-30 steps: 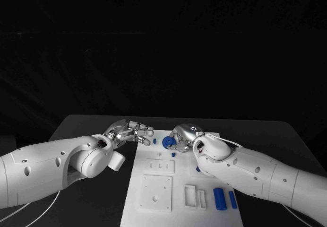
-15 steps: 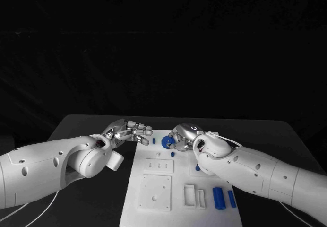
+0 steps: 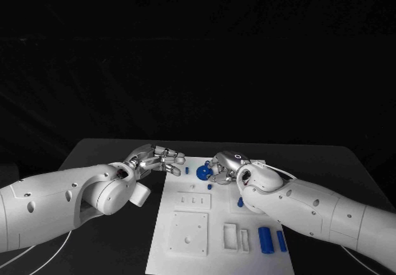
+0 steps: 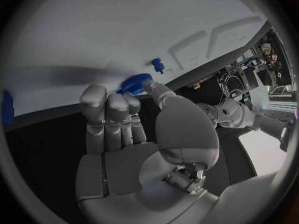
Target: Assemble the parts on the task board
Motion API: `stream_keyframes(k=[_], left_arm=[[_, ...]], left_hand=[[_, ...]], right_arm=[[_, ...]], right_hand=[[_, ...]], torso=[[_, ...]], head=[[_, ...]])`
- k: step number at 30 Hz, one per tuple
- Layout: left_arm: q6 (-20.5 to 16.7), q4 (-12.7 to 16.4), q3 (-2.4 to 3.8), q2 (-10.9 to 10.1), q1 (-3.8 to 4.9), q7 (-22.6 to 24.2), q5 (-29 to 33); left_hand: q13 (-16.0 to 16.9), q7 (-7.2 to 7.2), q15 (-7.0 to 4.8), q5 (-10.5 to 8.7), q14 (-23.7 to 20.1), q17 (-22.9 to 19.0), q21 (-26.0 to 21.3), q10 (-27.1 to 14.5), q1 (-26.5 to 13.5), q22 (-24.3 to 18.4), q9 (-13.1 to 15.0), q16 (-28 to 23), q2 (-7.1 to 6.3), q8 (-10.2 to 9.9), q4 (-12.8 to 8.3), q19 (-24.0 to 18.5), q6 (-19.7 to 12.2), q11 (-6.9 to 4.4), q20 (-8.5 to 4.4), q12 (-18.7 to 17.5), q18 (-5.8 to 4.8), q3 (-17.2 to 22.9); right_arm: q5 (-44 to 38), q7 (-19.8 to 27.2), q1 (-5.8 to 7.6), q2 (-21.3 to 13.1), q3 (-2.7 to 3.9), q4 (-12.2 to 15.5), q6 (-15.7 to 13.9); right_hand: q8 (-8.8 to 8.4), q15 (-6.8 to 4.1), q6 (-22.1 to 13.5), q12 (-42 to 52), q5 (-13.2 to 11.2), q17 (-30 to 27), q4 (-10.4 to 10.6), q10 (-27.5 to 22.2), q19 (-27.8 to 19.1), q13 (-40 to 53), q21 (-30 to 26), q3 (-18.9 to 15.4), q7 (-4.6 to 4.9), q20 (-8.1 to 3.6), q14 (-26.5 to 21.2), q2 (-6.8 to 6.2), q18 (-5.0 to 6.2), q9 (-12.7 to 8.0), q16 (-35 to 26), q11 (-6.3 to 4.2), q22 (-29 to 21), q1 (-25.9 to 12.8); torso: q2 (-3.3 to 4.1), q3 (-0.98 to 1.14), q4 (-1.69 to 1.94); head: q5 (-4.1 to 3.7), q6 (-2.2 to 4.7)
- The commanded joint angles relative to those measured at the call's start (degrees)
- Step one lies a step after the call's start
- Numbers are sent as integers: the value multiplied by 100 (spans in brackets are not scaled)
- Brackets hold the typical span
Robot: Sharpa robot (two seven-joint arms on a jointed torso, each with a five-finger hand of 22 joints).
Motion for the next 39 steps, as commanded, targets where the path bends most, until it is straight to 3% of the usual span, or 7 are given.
stream_keyframes(k=[1, 12, 14, 19, 21, 29, 39], left_arm=[[29, 17, 6, -2, 7, 19, -6], [21, -10, 11, -25, 7, 36, 23], [15, -32, 12, -27, 7, 44, 31], [2, -111, 14, -45, 6, 77, 64], [6, -137, 14, -49, 6, 84, 72], [41, -209, 7, -56, 4, 110, 83], [56, -259, -14, -81, -1, 133, 85]], left_hand=[[-2, 14, 29, -20, -16, -6, 0, -35, -12, -9, 3, -23, -9, -6, 24, 4, -31, 6, 35, -29, 95, 5], [-2, 15, 30, -20, -20, -7, -5, -41, 1, -17, 3, -25, -17, -6, 31, 7, -30, 7, 35, -30, 94, 11], [-2, 15, 32, -24, -25, -8, -9, -45, 4, -24, 3, -28, -28, -7, 35, 7, -31, 9, 37, -30, 94, 13], [-2, 21, 77, -26, -136, -51, -37, -74, 8, -43, 3, -137, -38, -8, 35, -25, -32, 27, 71, -30, 106, 18], [-1, 21, 96, -26, -160, -67, -69, -81, 5, -63, 4, -215, -40, -7, 37, -51, -33, 33, 95, -30, 114, 21], [-3, 14, 107, -28, -86, -62, -181, 2, 2, -146, 4, -483, -33, -6, 36, -27, -20, 15, 118, -30, 123, 42], [-1, 8, 99, -27, -67, -57, -200, 92, 8, -159, 3, -518, -25, -7, 10, -14, -16, -12, 110, -27, 114, 51]], right_arm=[[-13, -34, -38, -24, -14, -16, -98], [119, 58, -54, -260, 44, 211, -579], [192, 85, -54, -336, 91, 286, -619], [552, 203, -53, -684, 327, 592, -603], [696, 272, -53, -851, 405, 704, -526], [1599, 934, -54, -1414, 668, 830, 90], [2206, 1890, -89, -1835, 742, 415, 498]], right_hand=[[-9, 27, 25, 18, -22, 2, -54, -1, 348, 3, 22, 7, 8, 32, 5, -17, 82, -1, 34, 19, 205, 4], [-10, 35, -99, 23, -80, -2, -92, 17, 347, -1, 27, -145, 18, 43, 2, -53, 93, -4, 44, 28, 197, 51], [-15, 16, -211, 21, -242, -11, -65, 18, 346, -2, 25, -278, -12, 34, -2, -38, 90, -8, 35, -6, 194, 94], [-25, -2, -536, 24, -1386, -8, 24, 24, 344, 6, 18, -815, -27, 12, 0, -41, 66, -17, 31, -28, 190, 383], [-25, 1, -544, 27, -1539, -2, 31, 23, 343, 15, 18, -1007, -23, 10, 0, -19, 58, -17, 28, -23, 194, 520], [-24, 36, -415, 33, -1288, -23, -342, -6, 334, 34, 18, -1267, 13, 40, -7, 186, 49, -15, -31, 27, 244, 820], [-11, 29, -83, 49, -990, 6, -859, -7, 337, 43, 48, -1392, -15, 30, 0, 421, -23, -3, -41, 7, 353, 903]], torso=[[-4, -1, -10], [-25, 9, -39], [-36, 15, -58], [-82, 49, -130], [-105, 64, -160], [-171, 137, -274], [-196, 187, -320]], head=[[5, 3], [-35, 35], [-32, 33], [15, 27], [17, 14], [-48, -17], [-151, -57]])
